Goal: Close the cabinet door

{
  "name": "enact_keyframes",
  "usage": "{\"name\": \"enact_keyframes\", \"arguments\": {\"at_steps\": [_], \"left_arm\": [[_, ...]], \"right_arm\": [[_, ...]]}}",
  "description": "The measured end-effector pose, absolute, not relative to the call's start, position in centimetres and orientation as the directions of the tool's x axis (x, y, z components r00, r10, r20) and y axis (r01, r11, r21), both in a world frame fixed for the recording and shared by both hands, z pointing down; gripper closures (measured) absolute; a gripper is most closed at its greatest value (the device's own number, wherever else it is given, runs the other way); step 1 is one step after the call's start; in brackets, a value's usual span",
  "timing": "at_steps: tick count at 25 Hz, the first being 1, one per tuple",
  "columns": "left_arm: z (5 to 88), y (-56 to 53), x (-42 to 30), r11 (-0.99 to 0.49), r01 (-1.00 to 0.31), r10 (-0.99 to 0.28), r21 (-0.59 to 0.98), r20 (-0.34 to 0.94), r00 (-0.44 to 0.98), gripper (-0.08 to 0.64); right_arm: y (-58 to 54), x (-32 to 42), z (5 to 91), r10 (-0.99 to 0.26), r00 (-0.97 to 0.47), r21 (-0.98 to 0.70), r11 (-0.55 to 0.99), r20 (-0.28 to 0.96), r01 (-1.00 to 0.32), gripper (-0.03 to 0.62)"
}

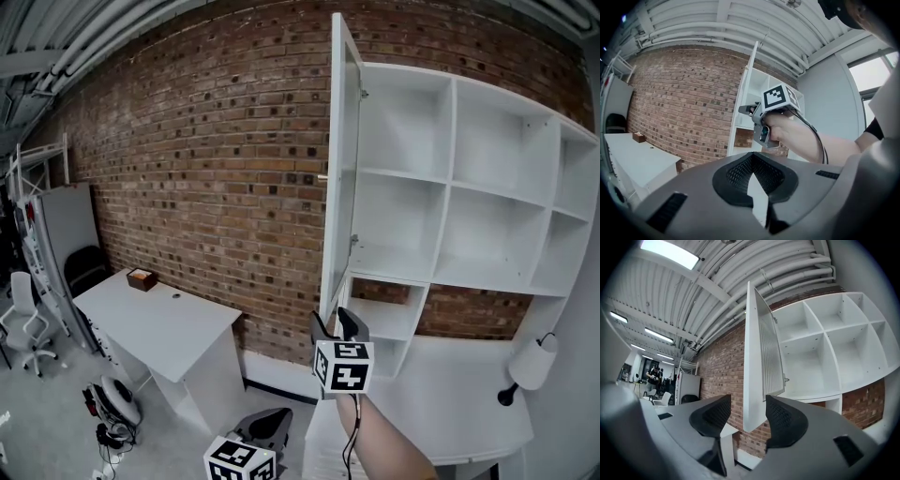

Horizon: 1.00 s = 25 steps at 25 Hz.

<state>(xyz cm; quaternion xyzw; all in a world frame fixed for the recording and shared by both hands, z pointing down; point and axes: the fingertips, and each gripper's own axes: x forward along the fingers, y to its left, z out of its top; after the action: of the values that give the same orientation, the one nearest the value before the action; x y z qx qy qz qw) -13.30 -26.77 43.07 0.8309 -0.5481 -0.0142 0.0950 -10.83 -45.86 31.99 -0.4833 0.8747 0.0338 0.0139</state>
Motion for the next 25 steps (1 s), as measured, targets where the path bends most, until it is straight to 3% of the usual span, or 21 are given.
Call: {"name": "enact_keyframes", "arguments": {"at_steps": [16,25], "left_arm": [[43.1,-28.7,-13.5,-0.388,-0.905,-0.909,0.174,0.092,0.407,0.553],[43.0,-30.3,-10.5,-0.442,-0.878,-0.881,0.182,0.093,0.463,0.553]], "right_arm": [[-48.3,-10.3,32.1,-0.866,-0.497,0.047,0.495,-0.057,-0.868,0.353],[-48.2,-4.9,31.7,-0.878,-0.474,0.042,0.473,-0.069,-0.880,0.351]]}}
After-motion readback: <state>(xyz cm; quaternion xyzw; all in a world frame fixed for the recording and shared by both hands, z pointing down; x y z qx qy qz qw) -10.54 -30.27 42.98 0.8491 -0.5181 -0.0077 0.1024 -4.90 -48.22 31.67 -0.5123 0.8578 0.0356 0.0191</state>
